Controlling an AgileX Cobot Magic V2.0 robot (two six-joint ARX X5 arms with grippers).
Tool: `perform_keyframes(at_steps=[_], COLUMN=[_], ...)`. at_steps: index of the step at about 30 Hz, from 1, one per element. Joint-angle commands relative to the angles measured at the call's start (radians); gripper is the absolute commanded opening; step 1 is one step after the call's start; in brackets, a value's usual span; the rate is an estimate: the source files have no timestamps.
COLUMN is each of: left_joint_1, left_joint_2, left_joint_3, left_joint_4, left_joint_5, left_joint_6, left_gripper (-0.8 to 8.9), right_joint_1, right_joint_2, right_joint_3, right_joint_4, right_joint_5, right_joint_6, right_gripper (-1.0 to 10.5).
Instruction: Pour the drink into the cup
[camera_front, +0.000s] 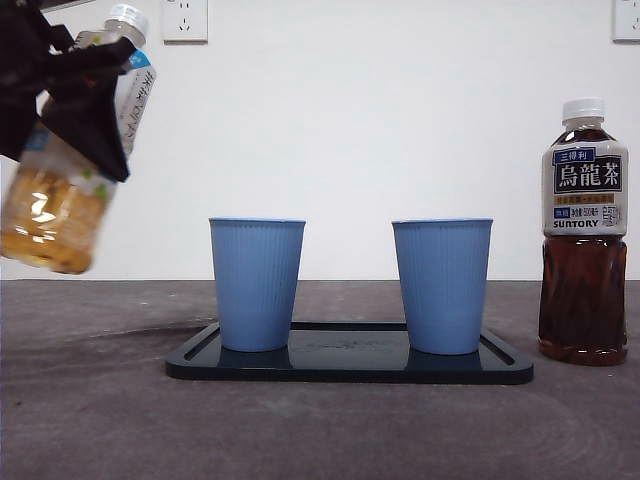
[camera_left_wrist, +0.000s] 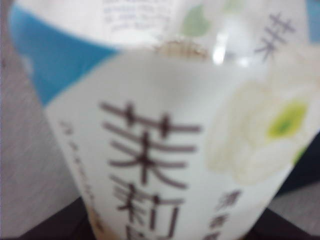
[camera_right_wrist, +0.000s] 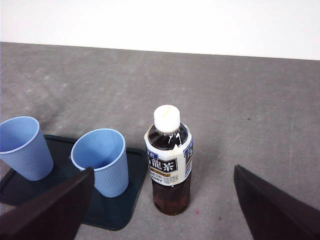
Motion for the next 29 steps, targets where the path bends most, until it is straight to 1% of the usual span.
perform_keyframes(at_steps=[1, 4, 6, 12, 15, 19, 23, 29], left_joint_1=[-0.014, -0.042, -0.065, -0.140, -0.172, -0.204, -0.229, -0.281], left_joint_2=[0.023, 0.041, 0.058, 0.137, 0.190, 0.269, 0.338, 0.409], left_joint_3=[0.091, 0.137, 0.162, 0.248, 0.293, 0.355, 0.402, 0.415], left_joint_4=[-0.095, -0.175, -0.214, -0.308, -0.344, -0.392, -0.431, -0.470], left_joint_5=[-0.084, -0.190, -0.258, -0.461, -0.558, -0.641, -0.694, -0.785], left_joint_6=[0.112, 0.209, 0.256, 0.360, 0.396, 0.415, 0.420, 0.471], left_gripper=[1.87, 1.87, 1.87, 1.87, 1.87, 1.86, 1.86, 1.86], right_joint_1=[0.005, 0.005, 0.005, 0.005, 0.005, 0.005, 0.005, 0.005], right_joint_2=[0.005, 0.005, 0.005, 0.005, 0.005, 0.005, 0.005, 0.005], right_joint_3=[0.016, 0.016, 0.016, 0.016, 0.016, 0.016, 0.016, 0.016], right_joint_4=[0.013, 0.013, 0.013, 0.011, 0.003, -0.009, -0.013, -0.013], right_joint_5=[0.001, 0.001, 0.001, -0.001, -0.001, -0.001, -0.002, -0.002], right_joint_6=[-0.005, -0.004, -0.004, -0.003, -0.003, -0.003, 0.000, 0.000], right_gripper=[4.4, 4.4, 4.4, 4.4, 4.4, 4.4, 4.4, 4.4])
